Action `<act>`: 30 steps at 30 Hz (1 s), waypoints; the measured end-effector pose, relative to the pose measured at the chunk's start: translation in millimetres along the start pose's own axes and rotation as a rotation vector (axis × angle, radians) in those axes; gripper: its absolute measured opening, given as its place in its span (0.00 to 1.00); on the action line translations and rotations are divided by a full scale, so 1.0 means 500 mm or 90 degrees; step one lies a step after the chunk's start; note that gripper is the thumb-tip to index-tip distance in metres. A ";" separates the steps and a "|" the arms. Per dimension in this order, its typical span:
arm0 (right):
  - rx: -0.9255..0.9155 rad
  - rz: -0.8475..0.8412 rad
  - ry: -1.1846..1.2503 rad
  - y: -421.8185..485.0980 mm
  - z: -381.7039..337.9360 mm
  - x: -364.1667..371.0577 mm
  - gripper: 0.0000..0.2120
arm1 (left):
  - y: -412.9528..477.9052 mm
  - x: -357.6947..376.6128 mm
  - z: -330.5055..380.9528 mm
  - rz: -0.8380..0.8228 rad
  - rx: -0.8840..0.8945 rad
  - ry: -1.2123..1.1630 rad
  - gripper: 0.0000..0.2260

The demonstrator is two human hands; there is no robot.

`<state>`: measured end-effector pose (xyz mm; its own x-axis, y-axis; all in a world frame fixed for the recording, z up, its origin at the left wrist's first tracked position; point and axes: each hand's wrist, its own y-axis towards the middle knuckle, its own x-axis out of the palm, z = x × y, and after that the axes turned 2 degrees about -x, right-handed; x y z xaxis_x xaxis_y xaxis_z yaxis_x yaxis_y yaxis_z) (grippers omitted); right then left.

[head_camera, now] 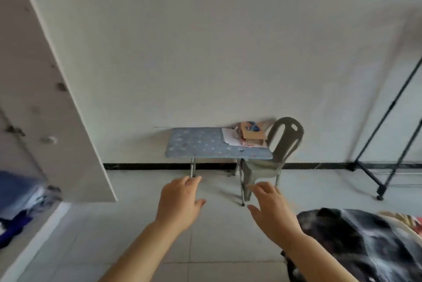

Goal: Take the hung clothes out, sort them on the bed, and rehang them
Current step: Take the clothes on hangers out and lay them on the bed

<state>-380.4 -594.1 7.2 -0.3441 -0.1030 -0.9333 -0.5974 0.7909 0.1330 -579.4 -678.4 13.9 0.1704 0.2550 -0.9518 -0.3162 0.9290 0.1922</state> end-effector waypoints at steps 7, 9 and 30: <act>-0.219 -0.060 -0.015 0.190 -0.319 0.072 0.23 | -0.056 -0.128 -0.316 0.119 -0.197 0.040 0.26; -0.278 -0.071 -0.004 0.242 -0.397 0.094 0.24 | -0.061 -0.153 -0.386 0.146 -0.247 0.058 0.25; -0.741 -0.124 0.075 0.781 -1.065 0.265 0.23 | 0.082 -0.403 -0.925 0.284 -0.612 0.221 0.24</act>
<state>-1045.1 -620.2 113.1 -0.2028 -0.2631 -0.9432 -0.9255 -0.2630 0.2724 -1058.5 -815.6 103.2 -0.3609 0.2859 -0.8877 -0.9006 0.1403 0.4114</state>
